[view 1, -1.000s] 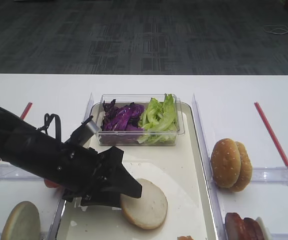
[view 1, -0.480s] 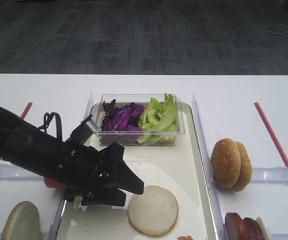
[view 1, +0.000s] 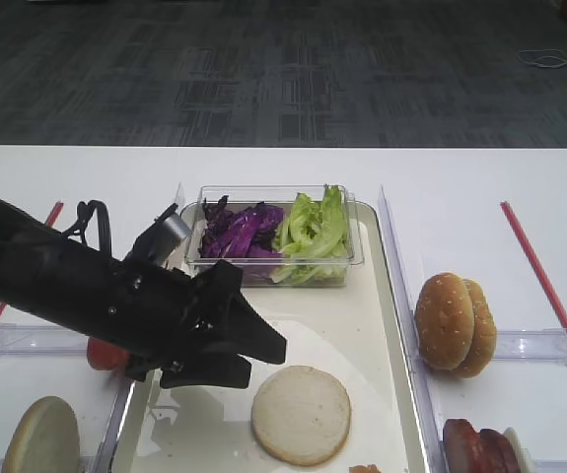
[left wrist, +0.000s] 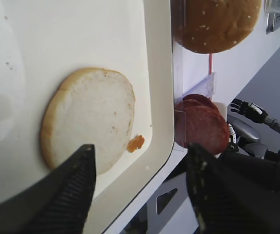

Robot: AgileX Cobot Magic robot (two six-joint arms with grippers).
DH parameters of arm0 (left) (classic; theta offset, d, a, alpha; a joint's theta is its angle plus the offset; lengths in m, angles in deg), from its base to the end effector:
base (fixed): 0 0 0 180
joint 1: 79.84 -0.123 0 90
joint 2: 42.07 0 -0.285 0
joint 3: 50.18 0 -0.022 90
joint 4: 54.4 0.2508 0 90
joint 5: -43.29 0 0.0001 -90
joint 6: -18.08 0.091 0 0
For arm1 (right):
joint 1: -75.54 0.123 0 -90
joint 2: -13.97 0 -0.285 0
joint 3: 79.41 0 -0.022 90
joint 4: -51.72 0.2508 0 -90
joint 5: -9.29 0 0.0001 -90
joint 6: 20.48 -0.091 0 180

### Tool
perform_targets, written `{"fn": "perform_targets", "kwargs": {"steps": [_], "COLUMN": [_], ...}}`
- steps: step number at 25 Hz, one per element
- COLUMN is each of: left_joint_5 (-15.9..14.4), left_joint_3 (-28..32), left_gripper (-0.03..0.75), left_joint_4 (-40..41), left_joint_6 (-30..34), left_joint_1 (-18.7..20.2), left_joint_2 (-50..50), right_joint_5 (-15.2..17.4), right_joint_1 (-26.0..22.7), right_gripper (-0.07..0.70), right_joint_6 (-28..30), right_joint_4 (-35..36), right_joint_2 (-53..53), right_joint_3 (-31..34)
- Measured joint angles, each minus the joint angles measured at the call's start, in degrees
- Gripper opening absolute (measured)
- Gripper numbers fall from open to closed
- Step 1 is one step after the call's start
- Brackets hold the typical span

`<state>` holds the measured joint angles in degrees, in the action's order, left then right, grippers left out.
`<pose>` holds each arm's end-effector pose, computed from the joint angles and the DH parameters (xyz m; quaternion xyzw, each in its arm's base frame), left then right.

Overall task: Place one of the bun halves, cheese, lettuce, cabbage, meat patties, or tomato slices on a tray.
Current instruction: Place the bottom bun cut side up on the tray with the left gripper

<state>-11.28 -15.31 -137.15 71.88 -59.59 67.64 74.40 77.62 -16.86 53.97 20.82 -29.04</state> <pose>0.2394 -0.1668 0.1513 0.0724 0.8722 -0.4835 0.0154 -0.0073 0.0030 0.2626 -0.0449 0.8747 0.0131 0.4824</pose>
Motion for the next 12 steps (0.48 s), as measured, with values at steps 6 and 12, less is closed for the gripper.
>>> {"fn": "perform_targets", "kwargs": {"steps": [6,12], "left_joint_5": [-0.3,-1.2], "left_joint_3": [-0.5,-4.5], "left_gripper": [0.393,0.393], "left_joint_4": [4.9,15.5], "left_joint_6": [-4.9,-14.9], "left_joint_1": [0.0,-0.1], "left_joint_2": [-2.5,-5.9], "right_joint_5": [0.0,0.0], "right_joint_1": [0.0,0.0], "right_gripper": [0.201,0.201], "right_joint_6": [0.0,0.0], "right_joint_4": [0.0,0.0], "right_joint_2": [0.0,0.0], "right_joint_3": [0.0,0.0]}}
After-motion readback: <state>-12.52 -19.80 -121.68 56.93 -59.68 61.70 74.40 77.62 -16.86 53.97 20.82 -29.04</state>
